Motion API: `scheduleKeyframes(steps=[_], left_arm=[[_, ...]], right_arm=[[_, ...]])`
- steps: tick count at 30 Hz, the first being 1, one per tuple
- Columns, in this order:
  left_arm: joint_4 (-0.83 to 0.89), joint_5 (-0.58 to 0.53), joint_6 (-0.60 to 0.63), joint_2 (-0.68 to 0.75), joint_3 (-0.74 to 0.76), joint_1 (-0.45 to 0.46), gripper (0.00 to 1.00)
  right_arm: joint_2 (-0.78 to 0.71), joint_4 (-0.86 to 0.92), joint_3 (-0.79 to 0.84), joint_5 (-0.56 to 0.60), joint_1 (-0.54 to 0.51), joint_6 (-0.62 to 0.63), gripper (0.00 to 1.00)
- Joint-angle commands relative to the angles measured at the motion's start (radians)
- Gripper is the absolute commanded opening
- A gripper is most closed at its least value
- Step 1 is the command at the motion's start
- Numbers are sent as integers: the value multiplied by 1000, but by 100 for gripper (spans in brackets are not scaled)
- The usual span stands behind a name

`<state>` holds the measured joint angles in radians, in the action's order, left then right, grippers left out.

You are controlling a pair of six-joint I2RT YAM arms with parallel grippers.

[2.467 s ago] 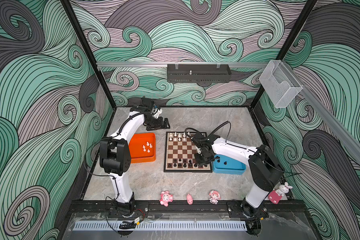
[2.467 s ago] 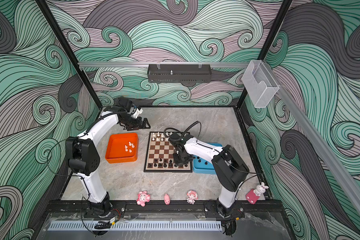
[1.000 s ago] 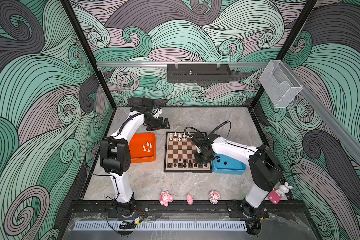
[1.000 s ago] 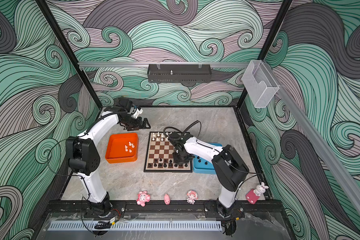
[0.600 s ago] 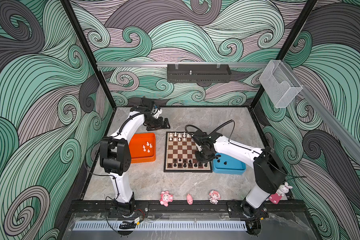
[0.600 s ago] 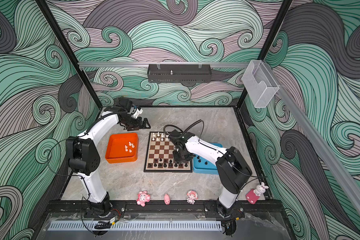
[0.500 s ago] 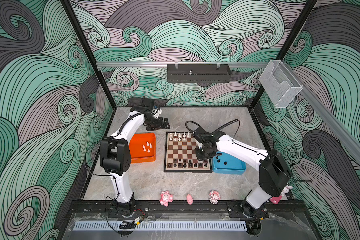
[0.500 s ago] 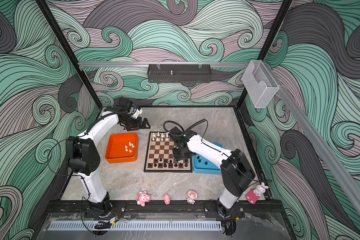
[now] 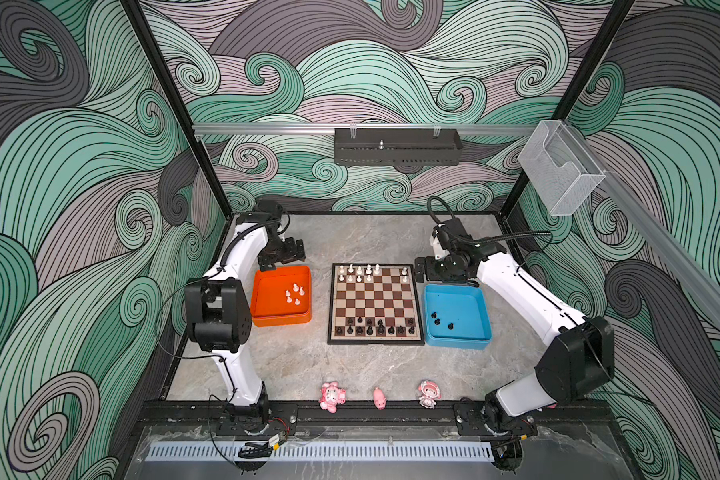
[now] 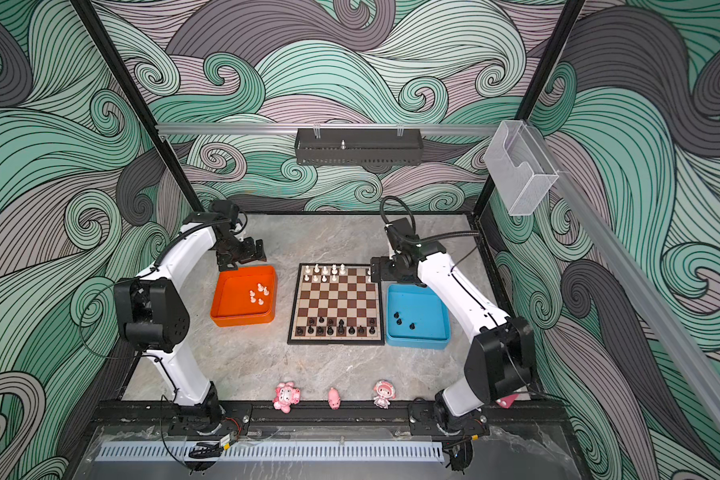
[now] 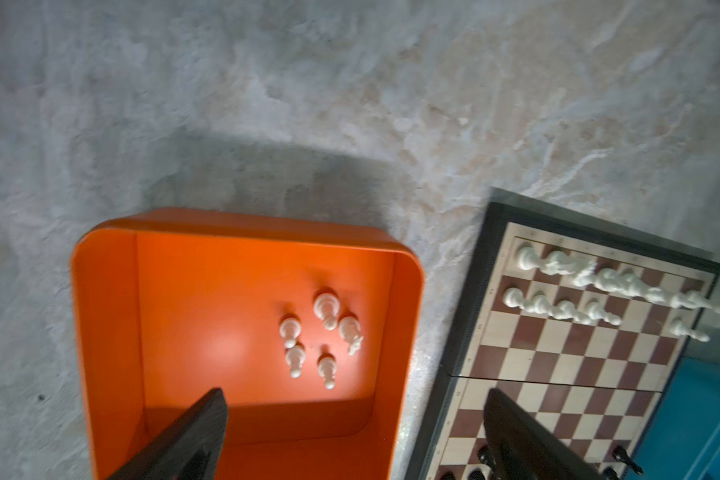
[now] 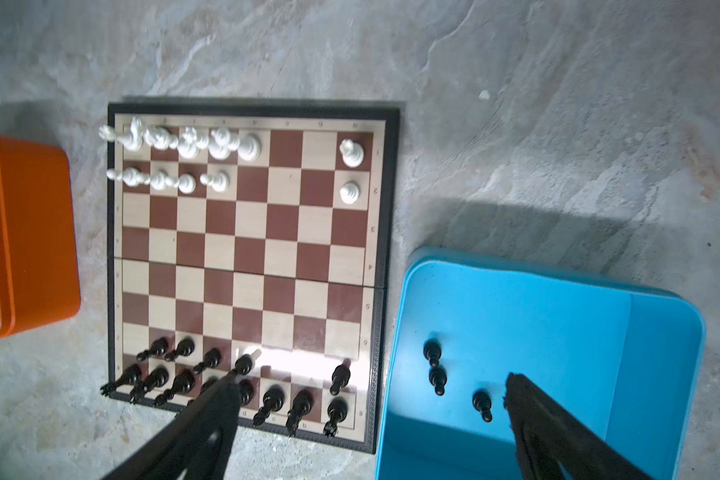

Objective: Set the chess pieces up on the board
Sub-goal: 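Raise right gripper over the blue bin while left gripper moves over orange bin, then lower the left gripper into the orange bin and grasp a white piece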

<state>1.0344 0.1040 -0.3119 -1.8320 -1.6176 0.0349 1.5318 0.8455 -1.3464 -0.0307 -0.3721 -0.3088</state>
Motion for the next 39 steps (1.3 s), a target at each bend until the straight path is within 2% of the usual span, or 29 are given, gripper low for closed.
scheduleKeyframes(steps=[1, 8, 16, 23, 39], left_arm=[[70, -76, -22, 15, 25, 5, 96], [52, -103, -34, -30, 69, 5, 83], [19, -110, -33, -62, 127, 5, 71], [-7, -117, -44, -94, 155, 5, 65], [-48, -128, -52, -167, 145, 7, 43]], right_arm=[[-19, -23, 28, -45, 30, 40, 99], [-9, -59, 96, -120, 72, 59, 99], [13, -80, 112, -144, 82, 69, 99], [31, -86, 113, -151, 84, 77, 99], [37, -92, 131, -151, 93, 86, 99]])
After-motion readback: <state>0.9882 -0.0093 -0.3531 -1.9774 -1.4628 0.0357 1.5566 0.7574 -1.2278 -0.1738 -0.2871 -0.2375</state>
